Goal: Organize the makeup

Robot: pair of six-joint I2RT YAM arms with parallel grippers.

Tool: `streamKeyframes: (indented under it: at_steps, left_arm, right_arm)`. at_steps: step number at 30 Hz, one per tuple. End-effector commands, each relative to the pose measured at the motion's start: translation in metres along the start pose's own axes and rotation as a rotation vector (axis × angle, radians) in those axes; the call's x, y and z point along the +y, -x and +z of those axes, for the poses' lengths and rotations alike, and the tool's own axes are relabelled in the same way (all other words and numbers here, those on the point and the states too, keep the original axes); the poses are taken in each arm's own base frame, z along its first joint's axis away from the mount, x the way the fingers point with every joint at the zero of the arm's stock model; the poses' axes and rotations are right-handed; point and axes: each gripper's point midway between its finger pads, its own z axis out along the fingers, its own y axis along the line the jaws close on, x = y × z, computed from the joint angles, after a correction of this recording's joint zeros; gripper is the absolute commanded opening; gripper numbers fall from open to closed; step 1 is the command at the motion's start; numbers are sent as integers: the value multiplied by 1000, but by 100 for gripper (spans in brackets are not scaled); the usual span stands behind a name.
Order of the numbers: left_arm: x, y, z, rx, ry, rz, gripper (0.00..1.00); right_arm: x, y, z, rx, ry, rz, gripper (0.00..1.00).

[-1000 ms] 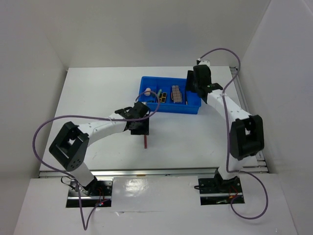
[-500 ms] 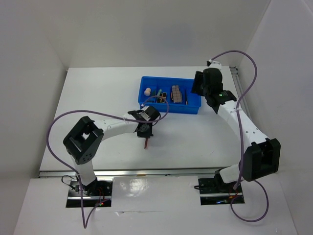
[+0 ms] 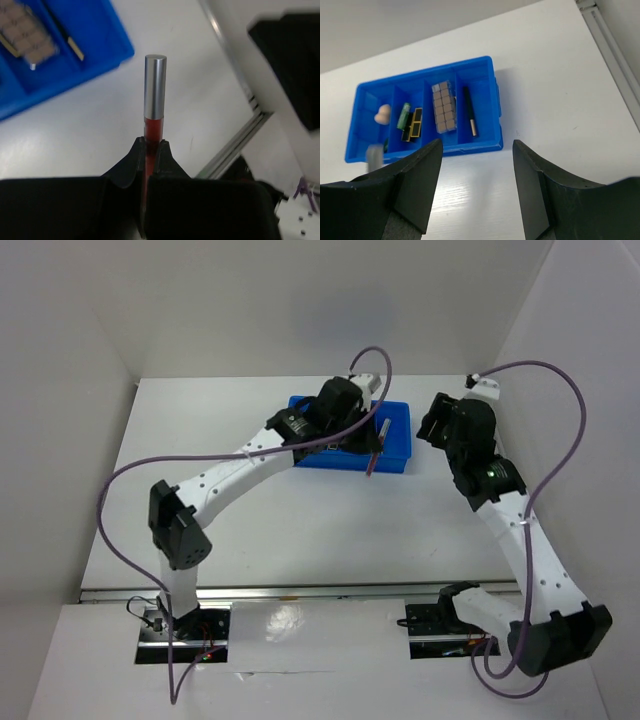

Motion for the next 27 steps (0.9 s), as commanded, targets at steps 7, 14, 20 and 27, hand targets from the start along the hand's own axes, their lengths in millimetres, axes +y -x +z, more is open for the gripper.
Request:
streamKeyframes:
  at_steps: [7,14,20,27]
  left_arm:
    - [6,76,104,-113,-152,-69,0]
    - [20,98,152,-241,-191,-129,0]
    - [37,94,185,-268,-189,-152,0]
    - [59,98,199,-286,-181,-221,0]
  right_arm:
    - [-21,44,-60,-124,-29,79,67]
    - [-33,61,-85,-148,-65,68,69]
    - [-35,49,-87,-115,-65,76,70]
    - [-33,45,-87,-98,-52,71,70]
